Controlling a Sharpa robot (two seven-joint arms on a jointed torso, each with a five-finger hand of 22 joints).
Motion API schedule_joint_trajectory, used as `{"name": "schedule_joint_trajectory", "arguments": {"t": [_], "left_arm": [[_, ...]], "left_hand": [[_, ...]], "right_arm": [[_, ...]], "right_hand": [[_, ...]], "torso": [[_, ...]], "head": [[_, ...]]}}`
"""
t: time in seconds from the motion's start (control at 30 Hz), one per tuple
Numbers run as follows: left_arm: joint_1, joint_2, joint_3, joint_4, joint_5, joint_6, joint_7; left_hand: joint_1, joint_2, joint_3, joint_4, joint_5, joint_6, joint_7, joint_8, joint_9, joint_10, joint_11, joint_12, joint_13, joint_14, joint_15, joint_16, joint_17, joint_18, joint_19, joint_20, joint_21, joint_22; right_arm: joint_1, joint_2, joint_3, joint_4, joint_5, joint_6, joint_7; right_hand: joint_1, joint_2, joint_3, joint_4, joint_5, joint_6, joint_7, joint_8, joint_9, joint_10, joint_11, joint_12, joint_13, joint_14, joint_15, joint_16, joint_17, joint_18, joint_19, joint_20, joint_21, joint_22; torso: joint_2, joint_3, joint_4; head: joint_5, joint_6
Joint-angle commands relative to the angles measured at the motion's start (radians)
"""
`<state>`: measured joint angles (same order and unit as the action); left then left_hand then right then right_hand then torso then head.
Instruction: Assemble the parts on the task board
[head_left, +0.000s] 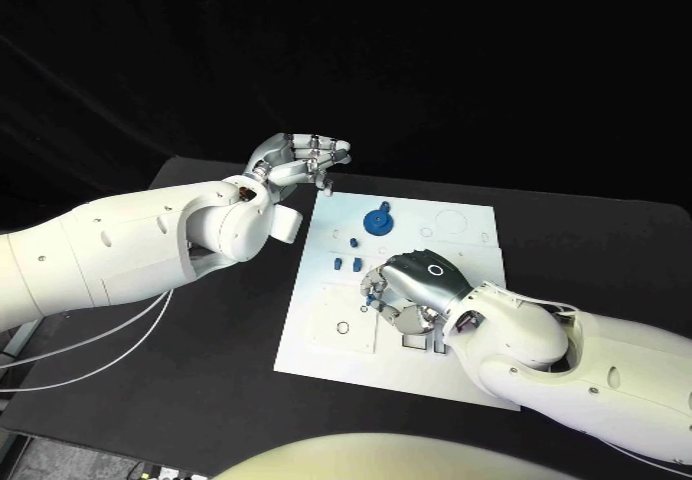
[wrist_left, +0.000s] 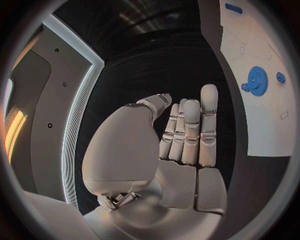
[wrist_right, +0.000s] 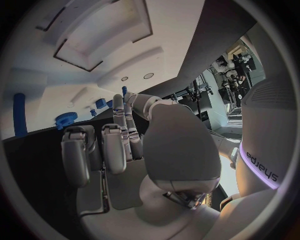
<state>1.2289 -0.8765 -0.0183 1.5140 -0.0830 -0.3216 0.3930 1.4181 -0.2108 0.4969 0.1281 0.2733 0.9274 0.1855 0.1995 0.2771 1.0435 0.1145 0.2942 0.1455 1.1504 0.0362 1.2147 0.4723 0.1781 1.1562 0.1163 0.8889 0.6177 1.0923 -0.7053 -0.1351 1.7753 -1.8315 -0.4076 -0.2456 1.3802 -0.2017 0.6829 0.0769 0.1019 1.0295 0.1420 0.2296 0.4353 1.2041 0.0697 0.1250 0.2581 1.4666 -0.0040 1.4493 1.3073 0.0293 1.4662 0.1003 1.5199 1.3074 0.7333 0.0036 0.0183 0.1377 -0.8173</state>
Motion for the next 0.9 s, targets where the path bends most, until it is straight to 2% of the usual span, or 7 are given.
{"name": "schedule_joint_trajectory", "arguments": {"t": [0.03, 0.5, 0.9], "left_arm": [[0.001, 0.004, 0.001, 0.001, 0.013, 0.016, 0.002], [0.001, 0.003, 0.001, 0.001, 0.014, 0.016, 0.000], [0.001, -0.001, 0.001, 0.004, 0.014, 0.018, -0.003]], "left_hand": [[-0.007, -0.002, 0.002, -0.004, -0.003, -0.008, 0.001, 0.005, 0.000, -0.006, 0.002, 0.005, 0.001, -0.006, -0.002, -0.003, 0.000, 0.004, -0.003, 0.002, -0.004, -0.001], [-0.007, -0.002, 0.002, -0.004, -0.003, -0.008, 0.001, 0.005, 0.000, -0.006, 0.002, 0.005, 0.001, -0.006, -0.002, -0.003, 0.000, 0.004, -0.003, 0.002, -0.004, -0.001], [-0.008, -0.001, 0.002, -0.004, -0.003, -0.009, 0.002, 0.005, 0.000, -0.008, 0.002, 0.006, 0.002, -0.008, -0.001, -0.004, -0.002, 0.004, -0.004, 0.002, -0.004, -0.001]], "right_arm": [[-0.005, 0.008, -0.001, -0.007, -0.007, -0.001, 0.012], [-0.020, 0.026, -0.003, -0.035, -0.007, 0.001, 0.018], [-0.025, 0.039, -0.005, -0.059, -0.013, -0.001, 0.020]], "right_hand": [[-0.010, 0.004, 0.001, -0.007, 0.003, 0.007, -0.001, 0.006, 0.002, 0.008, 0.000, 0.001, 0.001, 0.066, -0.005, 0.005, 0.084, -0.017, 0.084, -0.007, -0.002, 0.238], [-0.012, 0.002, 0.001, -0.008, 0.005, 0.006, -0.001, 0.006, 0.002, 0.008, 0.000, 0.001, 0.001, 0.066, -0.005, 0.004, 0.083, -0.016, 0.083, -0.007, -0.004, 0.237], [-0.013, 0.002, 0.001, -0.009, 0.005, 0.006, -0.001, 0.006, 0.002, 0.008, 0.000, 0.000, 0.001, 0.066, -0.005, 0.005, 0.084, -0.016, 0.083, -0.007, -0.004, 0.237]], "torso": [[0.001, -0.0003, 0.0002], [0.001, 0.0004, 0.0004], [0.001, 0.0002, 0.0008]], "head": [[0.005, -0.002], [0.014, -0.006], [0.016, -0.009]]}}
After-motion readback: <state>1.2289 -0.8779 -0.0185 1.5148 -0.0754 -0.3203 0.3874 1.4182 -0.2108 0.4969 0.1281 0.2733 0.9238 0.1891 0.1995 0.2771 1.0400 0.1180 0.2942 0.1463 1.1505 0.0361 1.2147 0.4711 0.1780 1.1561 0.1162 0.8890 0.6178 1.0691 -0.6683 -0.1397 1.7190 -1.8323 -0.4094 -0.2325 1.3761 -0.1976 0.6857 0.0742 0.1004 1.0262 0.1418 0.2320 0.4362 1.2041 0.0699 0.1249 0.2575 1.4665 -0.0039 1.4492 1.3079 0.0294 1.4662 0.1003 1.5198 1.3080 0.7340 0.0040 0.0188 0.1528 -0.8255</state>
